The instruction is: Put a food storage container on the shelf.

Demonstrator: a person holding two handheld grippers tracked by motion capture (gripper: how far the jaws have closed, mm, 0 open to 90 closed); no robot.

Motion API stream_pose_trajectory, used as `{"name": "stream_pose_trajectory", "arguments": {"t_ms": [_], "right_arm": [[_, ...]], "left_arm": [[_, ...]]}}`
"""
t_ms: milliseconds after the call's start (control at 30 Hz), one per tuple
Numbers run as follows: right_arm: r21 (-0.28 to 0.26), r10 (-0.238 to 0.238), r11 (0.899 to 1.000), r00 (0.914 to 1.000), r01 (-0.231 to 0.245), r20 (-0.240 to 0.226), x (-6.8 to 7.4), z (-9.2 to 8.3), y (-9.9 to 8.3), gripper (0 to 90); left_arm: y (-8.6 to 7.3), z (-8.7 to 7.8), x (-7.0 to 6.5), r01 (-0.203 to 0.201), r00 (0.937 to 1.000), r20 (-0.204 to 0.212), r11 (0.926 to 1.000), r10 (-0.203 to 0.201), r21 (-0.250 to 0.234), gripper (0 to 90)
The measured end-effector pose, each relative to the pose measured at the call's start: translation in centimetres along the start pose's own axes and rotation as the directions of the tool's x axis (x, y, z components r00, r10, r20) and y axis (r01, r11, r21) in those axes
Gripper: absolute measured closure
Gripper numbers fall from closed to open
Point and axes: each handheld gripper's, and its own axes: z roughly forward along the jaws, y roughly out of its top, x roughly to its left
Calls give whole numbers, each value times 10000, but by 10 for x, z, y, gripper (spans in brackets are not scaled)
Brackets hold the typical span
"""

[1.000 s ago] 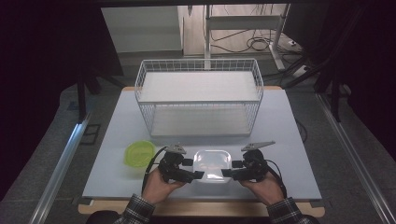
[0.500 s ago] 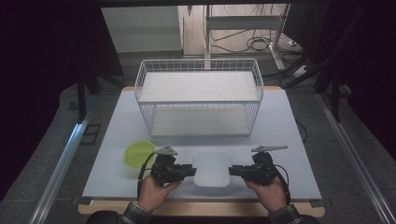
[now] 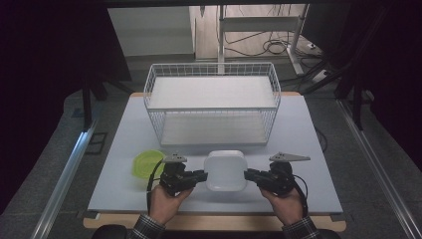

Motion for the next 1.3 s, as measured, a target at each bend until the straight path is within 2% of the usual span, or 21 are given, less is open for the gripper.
{"name": "stream_pose_trajectory", "arguments": {"t_ms": [133, 267, 500, 967, 1300], "right_arm": [[-299, -115, 9995, 9999, 113, -75, 2, -4, 7, 795], [-622, -432, 9971, 9990, 428, -61, 5, -8, 20, 795], [-966, -736, 9927, 9973, 724, -79, 12, -11, 38, 795], [-1215, -1042, 9873, 9945, 1026, -67, 19, -12, 63, 795], [-1364, -1287, 9825, 9917, 1268, -57, 24, -12, 87, 795]], "left_arm": [[10, -7, -4, -225, 9997, -133, 9996, 223, -172, 789], [20, -14, -5, -412, 9990, -207, 9985, 405, -366, 790], [36, -28, -6, -612, 9977, -341, 9955, 588, -724, 792], [59, -44, -3, -786, 9962, -457, 9916, 742, -1030, 793], [77, -55, 1, -863, 9953, -540, 9894, 804, -1172, 793]]}}
